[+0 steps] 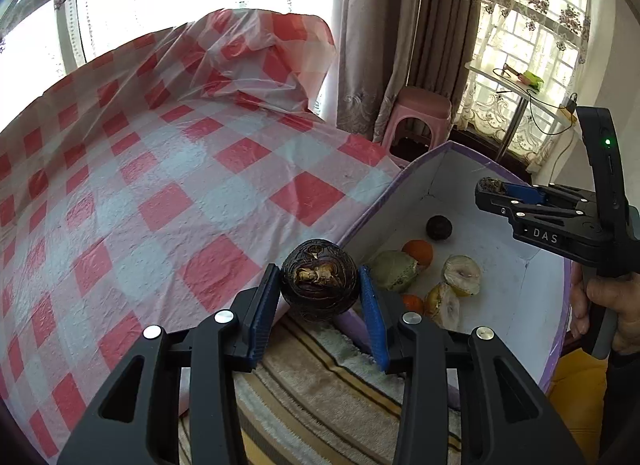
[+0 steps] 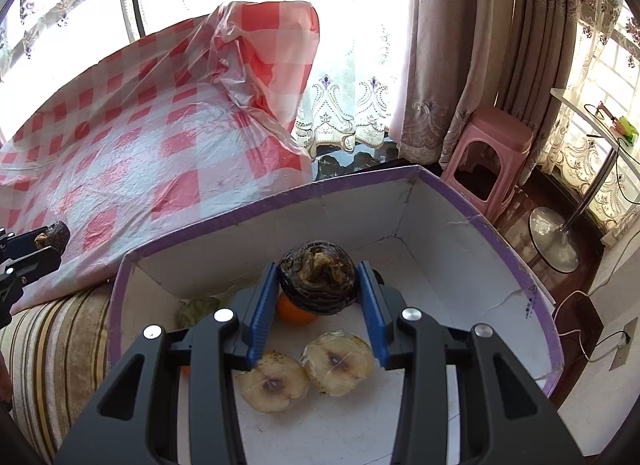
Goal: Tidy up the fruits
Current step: 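Lift both dark fruits and carry them over the white box, then open both tools to release the dark fruits into the box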
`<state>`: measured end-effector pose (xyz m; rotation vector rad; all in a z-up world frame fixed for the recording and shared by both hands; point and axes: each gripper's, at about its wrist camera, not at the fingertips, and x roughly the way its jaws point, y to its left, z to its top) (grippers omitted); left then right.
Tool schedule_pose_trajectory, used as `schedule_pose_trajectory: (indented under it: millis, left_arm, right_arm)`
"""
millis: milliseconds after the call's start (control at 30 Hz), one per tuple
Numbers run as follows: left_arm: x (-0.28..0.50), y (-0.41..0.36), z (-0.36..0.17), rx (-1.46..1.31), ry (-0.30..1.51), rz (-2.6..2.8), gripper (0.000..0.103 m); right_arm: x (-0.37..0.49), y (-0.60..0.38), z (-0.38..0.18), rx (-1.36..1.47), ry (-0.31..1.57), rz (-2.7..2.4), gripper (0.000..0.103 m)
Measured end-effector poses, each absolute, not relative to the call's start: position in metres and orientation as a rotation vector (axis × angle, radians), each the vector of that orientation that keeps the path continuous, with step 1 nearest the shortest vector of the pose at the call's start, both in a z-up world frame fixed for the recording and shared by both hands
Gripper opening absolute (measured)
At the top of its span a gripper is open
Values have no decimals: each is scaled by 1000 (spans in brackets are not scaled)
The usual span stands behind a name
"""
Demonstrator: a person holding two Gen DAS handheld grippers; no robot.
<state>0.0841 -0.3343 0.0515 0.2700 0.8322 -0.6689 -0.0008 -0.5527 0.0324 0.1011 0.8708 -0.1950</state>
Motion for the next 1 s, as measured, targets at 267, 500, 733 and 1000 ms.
schedule_pose_trajectory:
  millis: [267, 500, 733, 1000]
  left_arm:
    - [87, -406, 28, 355, 880, -758, 38]
    - [90, -446, 5, 403, 947, -794, 38]
    - [89, -472, -15, 474, 1014, -813, 38]
    - [93, -485, -38, 543, 1077, -798, 38]
  right_arm:
    - [6, -575, 18, 49, 911, -289, 41]
    - [14, -586, 10, 18, 923, -327, 41]
    - [24, -590, 0, 4, 967, -334, 41]
    - [36, -588, -14, -35, 1040, -319, 41]
